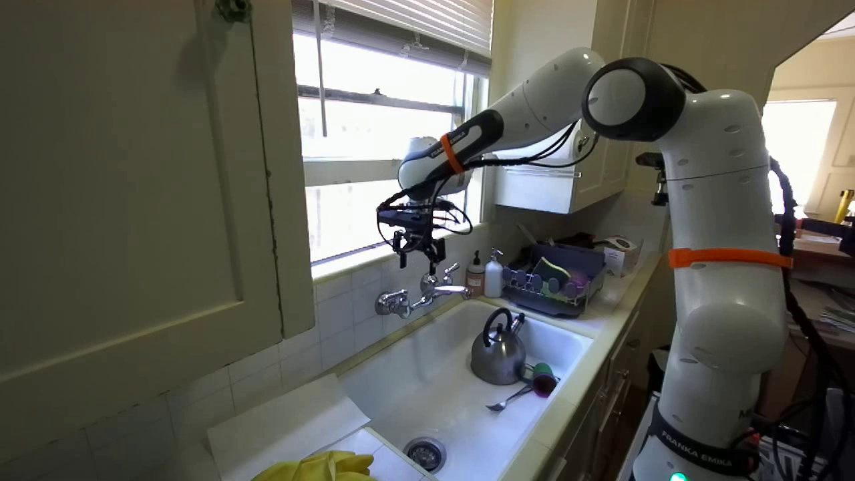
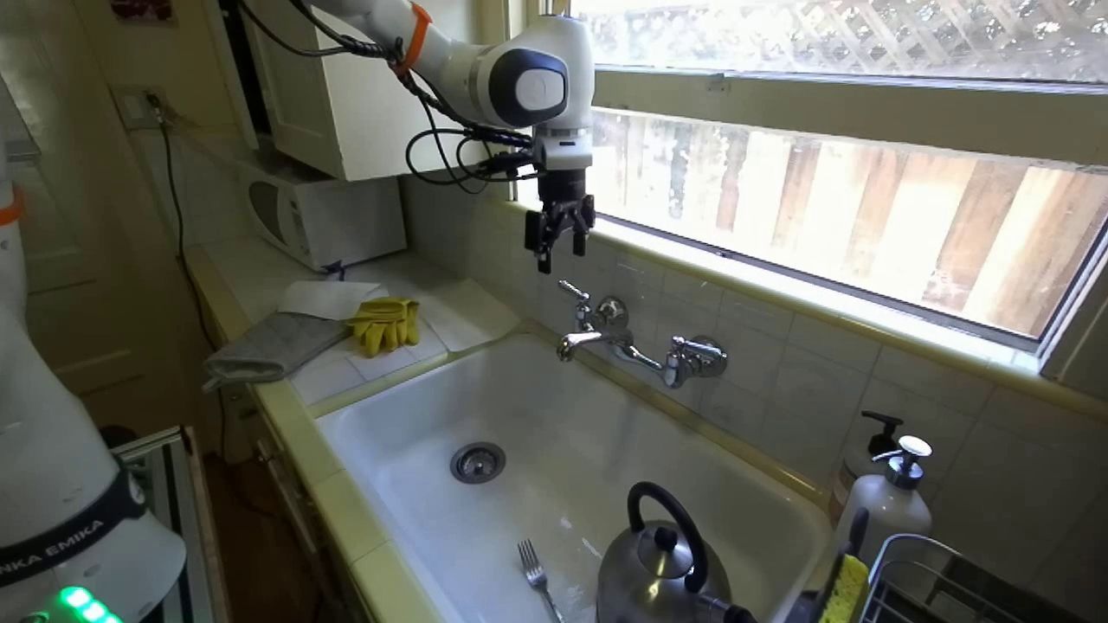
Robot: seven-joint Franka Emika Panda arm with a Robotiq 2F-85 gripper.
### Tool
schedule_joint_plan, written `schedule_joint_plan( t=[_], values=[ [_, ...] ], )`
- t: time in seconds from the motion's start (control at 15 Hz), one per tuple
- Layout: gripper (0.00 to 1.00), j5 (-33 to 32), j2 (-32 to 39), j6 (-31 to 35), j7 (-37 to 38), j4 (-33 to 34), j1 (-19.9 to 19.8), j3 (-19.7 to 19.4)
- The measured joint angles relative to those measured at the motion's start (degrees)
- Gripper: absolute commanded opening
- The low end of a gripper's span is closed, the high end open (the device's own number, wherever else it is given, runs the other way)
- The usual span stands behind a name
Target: Close the tap
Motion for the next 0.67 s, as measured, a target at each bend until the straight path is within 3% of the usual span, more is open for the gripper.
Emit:
schedule_joint_plan(
  t=[0.67],
  values=[
    [1.00,-3.7,-9.8,-1.7,-36.1,-7.7,-6.1,-1.0]
  ],
)
